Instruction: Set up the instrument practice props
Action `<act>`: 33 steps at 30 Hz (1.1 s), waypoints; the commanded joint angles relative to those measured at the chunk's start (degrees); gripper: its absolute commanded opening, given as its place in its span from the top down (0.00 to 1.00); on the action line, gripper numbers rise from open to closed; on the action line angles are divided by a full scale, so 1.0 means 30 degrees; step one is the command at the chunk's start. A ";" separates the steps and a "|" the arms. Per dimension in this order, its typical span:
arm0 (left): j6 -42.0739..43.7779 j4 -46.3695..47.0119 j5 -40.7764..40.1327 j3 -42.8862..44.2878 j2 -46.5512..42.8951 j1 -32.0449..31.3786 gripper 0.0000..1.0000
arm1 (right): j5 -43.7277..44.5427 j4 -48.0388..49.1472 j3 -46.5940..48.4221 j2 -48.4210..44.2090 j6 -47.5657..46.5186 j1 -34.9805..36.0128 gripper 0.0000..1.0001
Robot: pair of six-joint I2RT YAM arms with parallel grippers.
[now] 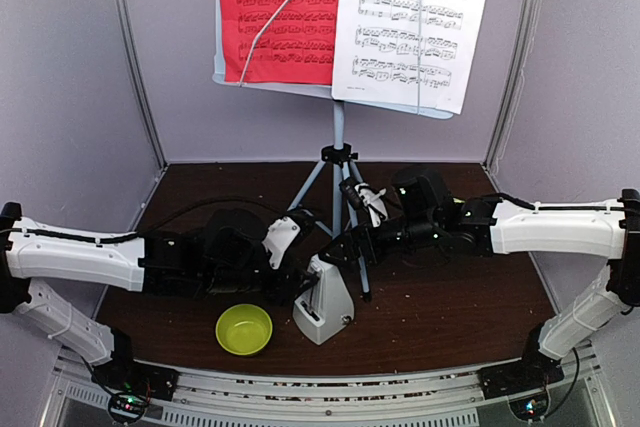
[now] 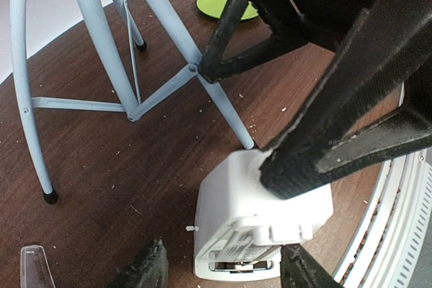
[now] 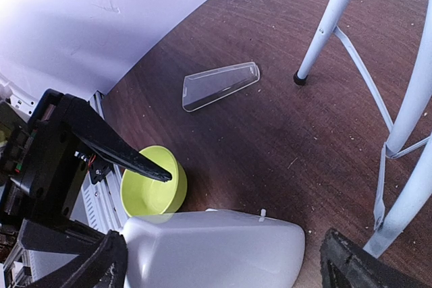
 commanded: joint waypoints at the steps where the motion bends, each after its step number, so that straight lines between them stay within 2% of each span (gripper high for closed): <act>1: -0.0214 0.1961 -0.0023 -0.0389 -0.0828 -0.0029 0.41 | 0.1568 -0.3047 -0.0599 0.0837 -0.0901 0.0129 0.01; 12: -0.0110 0.1736 -0.0697 -0.1099 -0.1501 -0.0014 0.43 | 0.1436 -0.3170 -0.0524 0.0905 -0.1052 0.0129 0.01; 27: 0.0273 0.1709 0.0343 0.0661 0.0798 -0.0029 0.44 | 0.1392 -0.2990 -0.0561 0.0870 -0.0965 0.0224 0.01; 33: 0.0628 0.1891 0.0857 0.0567 0.0680 -0.0047 0.44 | 0.1447 -0.3017 -0.0560 0.0781 -0.0973 0.0204 0.01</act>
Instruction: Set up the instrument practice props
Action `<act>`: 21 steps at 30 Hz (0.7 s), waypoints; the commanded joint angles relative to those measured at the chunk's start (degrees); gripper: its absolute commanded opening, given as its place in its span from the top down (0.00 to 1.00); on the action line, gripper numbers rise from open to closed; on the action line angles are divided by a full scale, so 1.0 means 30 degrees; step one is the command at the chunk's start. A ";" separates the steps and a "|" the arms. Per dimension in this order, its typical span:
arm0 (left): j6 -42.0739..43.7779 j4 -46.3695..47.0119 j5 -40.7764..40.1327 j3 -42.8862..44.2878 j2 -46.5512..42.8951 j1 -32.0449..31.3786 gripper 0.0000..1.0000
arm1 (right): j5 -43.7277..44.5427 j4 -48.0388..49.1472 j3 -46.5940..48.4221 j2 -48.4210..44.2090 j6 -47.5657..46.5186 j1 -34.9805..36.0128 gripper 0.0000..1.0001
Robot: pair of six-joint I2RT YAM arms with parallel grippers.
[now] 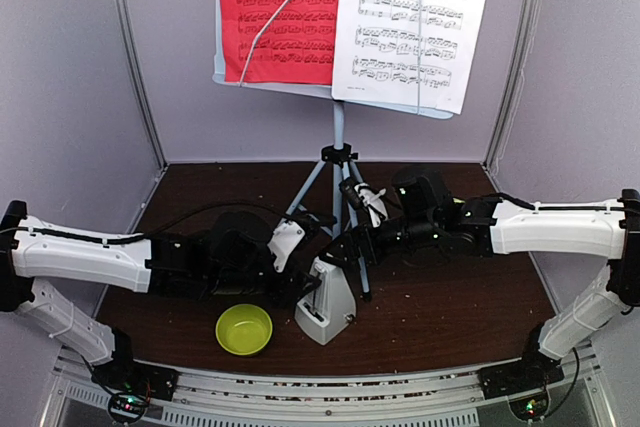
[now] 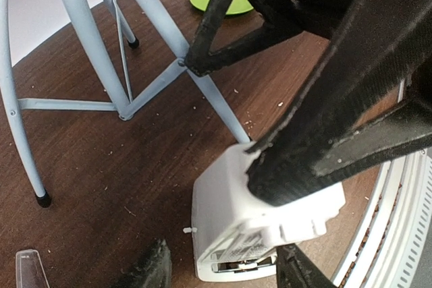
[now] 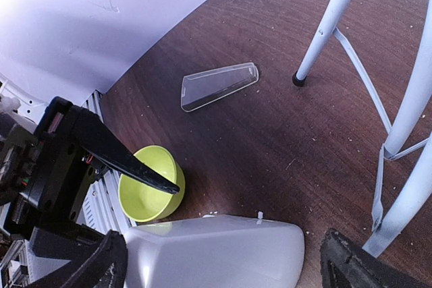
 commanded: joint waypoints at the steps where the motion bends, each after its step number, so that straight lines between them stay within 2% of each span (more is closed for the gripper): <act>1: 0.0447 0.1584 0.0635 0.0523 0.0013 0.0009 0.44 | 0.1349 -0.3025 -0.0574 0.0780 -0.0793 0.0135 0.01; 4: 0.0748 0.1982 0.1181 0.0141 -0.0485 0.0006 0.42 | 0.1320 -0.3010 -0.0570 0.0732 -0.0821 0.0168 0.01; 11: 0.1167 0.2307 0.2043 -0.1574 -0.2605 0.0361 0.30 | 0.1021 -0.2927 0.0237 0.0142 -0.1000 0.0171 0.00; 21: 0.0644 0.2239 0.2058 -0.3340 -0.3990 0.2157 0.31 | 0.0765 -0.3304 0.1140 -0.2244 -0.0803 0.0216 0.00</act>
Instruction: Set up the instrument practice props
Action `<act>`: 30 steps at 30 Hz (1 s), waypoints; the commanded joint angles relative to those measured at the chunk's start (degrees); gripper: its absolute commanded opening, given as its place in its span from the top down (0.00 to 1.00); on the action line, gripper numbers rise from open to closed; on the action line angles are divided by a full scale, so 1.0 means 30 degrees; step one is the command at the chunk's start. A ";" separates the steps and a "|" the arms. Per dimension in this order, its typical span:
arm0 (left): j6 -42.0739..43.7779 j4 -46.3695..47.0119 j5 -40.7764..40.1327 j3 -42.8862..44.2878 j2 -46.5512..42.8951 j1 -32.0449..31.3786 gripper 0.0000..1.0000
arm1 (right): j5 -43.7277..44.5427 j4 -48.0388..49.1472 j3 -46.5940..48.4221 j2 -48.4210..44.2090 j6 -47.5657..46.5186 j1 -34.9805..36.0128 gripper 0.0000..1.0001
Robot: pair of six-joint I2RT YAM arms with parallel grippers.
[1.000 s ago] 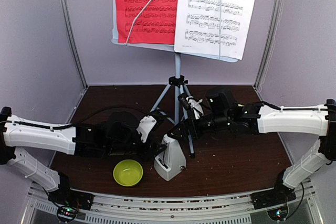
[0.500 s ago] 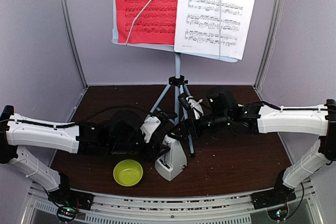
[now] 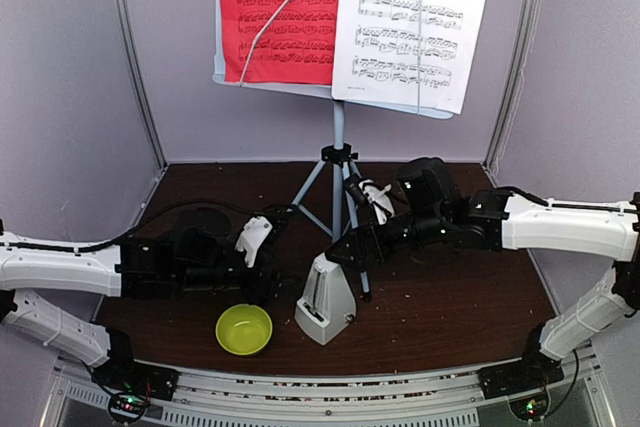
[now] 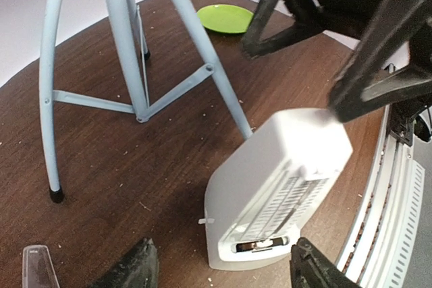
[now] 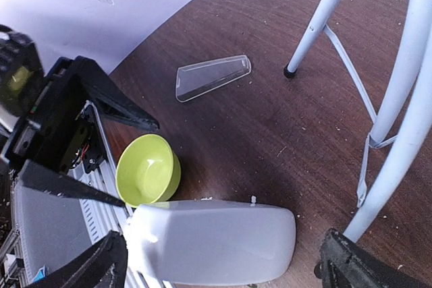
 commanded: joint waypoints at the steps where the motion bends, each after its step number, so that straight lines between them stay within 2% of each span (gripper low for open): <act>1: -0.0221 0.0990 0.0229 -0.0541 -0.0426 0.0891 0.32 | 0.0538 -0.1103 0.0002 -0.1766 -0.0337 0.0116 0.00; 5: -0.0604 0.0170 -0.0550 -0.0406 0.0180 0.1745 0.38 | 0.1124 -0.1328 -0.2013 -0.3454 -0.0045 0.0144 0.01; 8: -0.0694 -0.0496 -0.1022 0.0058 0.0755 0.2219 0.42 | 0.1218 -0.1223 -0.3936 -0.4060 0.0472 0.0186 0.09; 13: -0.0919 -0.0507 -0.1024 0.0416 0.1256 0.2367 0.44 | 0.2202 0.1795 -0.7324 -0.3789 0.1904 0.1083 0.19; 20: -0.2147 -0.0922 -0.1151 0.0381 0.1375 0.2425 0.44 | 0.2853 0.4840 -0.7301 -0.0120 0.3374 0.2057 0.41; 30: -0.1765 -0.2174 -0.1701 0.0304 0.0448 0.2513 0.44 | 0.2865 0.4759 -0.5625 0.3110 0.3148 0.2230 0.45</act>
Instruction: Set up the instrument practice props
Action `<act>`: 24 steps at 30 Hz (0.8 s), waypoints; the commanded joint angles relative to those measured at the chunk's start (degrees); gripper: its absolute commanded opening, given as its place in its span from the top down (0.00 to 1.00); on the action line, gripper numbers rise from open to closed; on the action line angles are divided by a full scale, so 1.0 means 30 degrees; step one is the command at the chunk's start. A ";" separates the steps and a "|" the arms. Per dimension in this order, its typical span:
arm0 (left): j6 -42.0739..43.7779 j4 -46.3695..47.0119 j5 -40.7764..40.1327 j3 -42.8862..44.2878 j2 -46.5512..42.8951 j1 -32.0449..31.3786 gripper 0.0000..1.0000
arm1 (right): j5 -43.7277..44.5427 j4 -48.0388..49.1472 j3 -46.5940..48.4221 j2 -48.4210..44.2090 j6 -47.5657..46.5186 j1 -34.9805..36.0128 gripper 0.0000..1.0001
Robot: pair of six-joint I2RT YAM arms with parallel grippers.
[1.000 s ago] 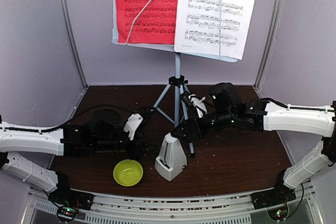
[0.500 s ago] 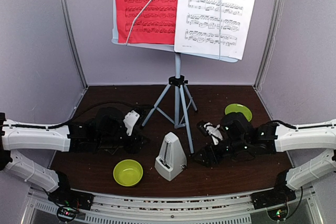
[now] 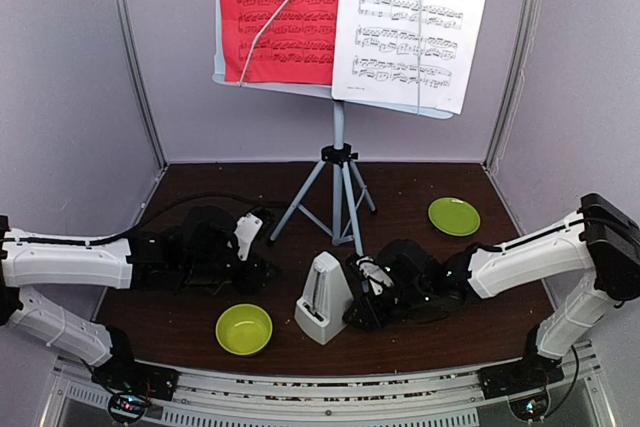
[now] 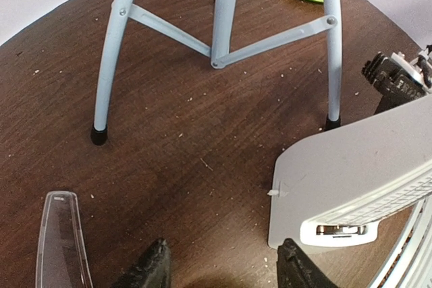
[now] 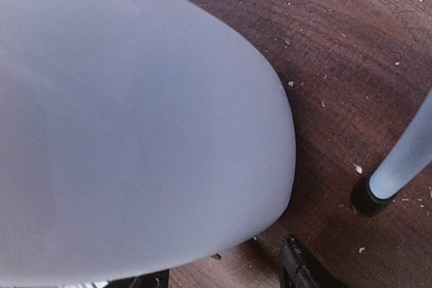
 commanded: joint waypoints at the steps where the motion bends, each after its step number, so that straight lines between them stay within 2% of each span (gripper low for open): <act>1: 0.0019 -0.0142 -0.0494 0.0469 -0.0645 0.0215 0.44 | 0.0748 0.0381 0.0979 0.0578 -0.0111 0.0097 0.46; 13: 0.0212 0.0154 -0.0283 0.0347 -0.0343 0.0218 0.44 | 0.1786 -0.1425 0.2234 0.0672 -0.1867 -0.1023 0.50; 19: 0.0770 0.0237 0.0080 0.0874 0.0820 0.0218 0.44 | 0.2168 -0.2160 0.3967 0.1544 -0.2421 -0.1223 0.52; 24: 0.0155 -0.0115 -0.0866 0.0959 0.1909 0.0551 0.47 | 0.2509 -0.2193 0.4805 0.1715 -0.1982 -0.1221 0.54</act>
